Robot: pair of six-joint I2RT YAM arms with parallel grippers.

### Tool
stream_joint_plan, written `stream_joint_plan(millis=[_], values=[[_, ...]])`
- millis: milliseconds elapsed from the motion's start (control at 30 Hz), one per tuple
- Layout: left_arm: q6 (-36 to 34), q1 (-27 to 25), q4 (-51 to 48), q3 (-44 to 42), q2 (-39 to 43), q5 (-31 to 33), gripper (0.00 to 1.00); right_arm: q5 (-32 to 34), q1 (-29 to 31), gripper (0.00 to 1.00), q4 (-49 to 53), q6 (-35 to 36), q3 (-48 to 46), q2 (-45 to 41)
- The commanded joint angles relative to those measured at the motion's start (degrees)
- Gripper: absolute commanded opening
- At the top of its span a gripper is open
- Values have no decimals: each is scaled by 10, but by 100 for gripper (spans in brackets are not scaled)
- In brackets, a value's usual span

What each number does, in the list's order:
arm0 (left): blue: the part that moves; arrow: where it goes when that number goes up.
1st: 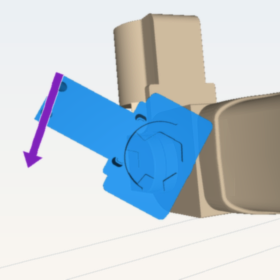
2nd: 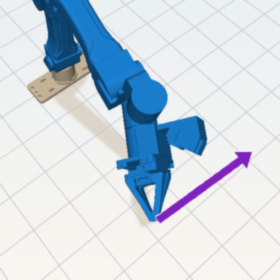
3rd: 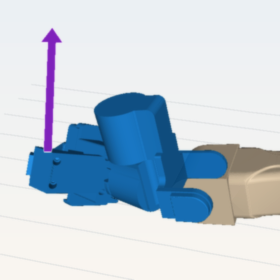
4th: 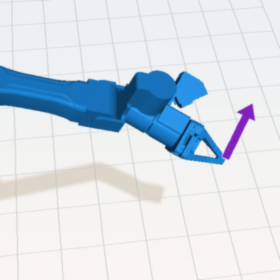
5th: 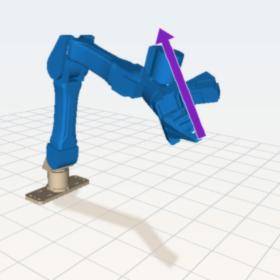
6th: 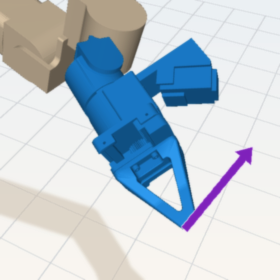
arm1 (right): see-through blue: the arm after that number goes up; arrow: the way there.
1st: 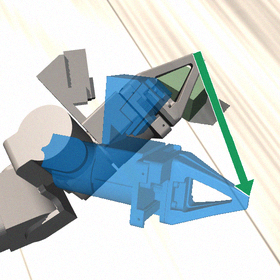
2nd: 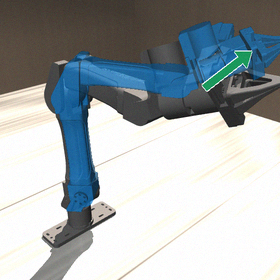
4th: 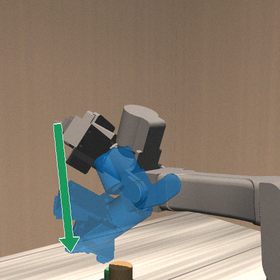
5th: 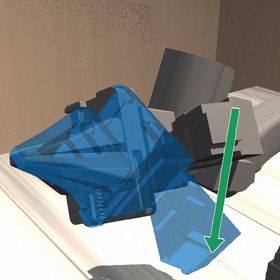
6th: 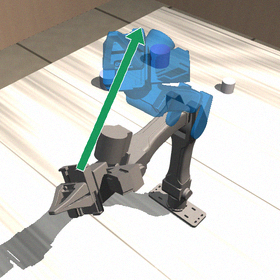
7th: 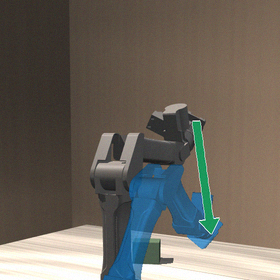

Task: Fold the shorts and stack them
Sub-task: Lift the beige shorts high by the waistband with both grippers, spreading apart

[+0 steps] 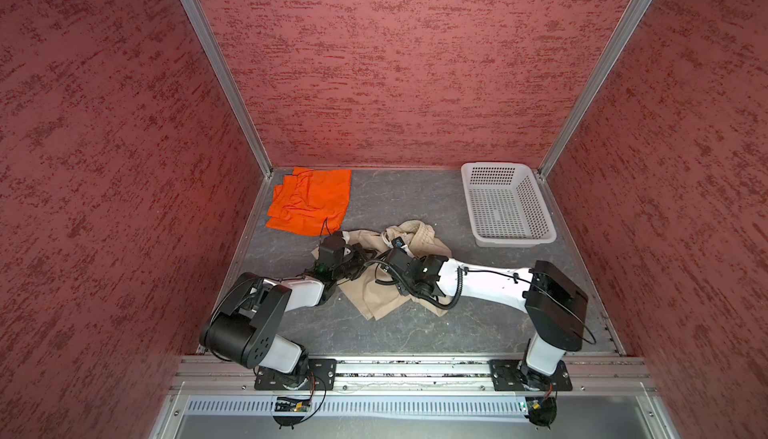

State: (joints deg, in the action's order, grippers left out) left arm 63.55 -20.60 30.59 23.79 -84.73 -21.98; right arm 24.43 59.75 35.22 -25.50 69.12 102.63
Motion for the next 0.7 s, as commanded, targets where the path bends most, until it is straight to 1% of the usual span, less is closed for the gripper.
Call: stream_joint_plan(millis=[0,133,200,267,333,400,433,533,600,667], values=[[-9,-1,-11,3,13,6,0,21,-1,75,5,10,30,23],[-10,-1,-25,0,27,8,0,47,-11,74,-13,14,35,36],[-12,-1,-37,-1,38,12,0,64,-22,72,-23,14,35,38],[-17,-1,-62,-2,54,17,0,81,-38,63,-28,10,35,35],[-25,-1,-82,-2,71,24,0,85,-56,49,-40,8,28,23],[-34,0,-104,-1,90,31,0,75,-78,36,-64,4,11,1],[-39,0,-115,-1,100,36,0,56,-92,31,-85,4,-6,-15],[-55,2,-143,-2,121,46,0,6,-135,20,-138,-7,-53,-57],[-64,2,-155,0,127,51,0,-41,-174,14,-177,-20,-86,-86],[-69,1,-158,1,127,50,0,-70,-204,9,-211,-24,-111,-109]])
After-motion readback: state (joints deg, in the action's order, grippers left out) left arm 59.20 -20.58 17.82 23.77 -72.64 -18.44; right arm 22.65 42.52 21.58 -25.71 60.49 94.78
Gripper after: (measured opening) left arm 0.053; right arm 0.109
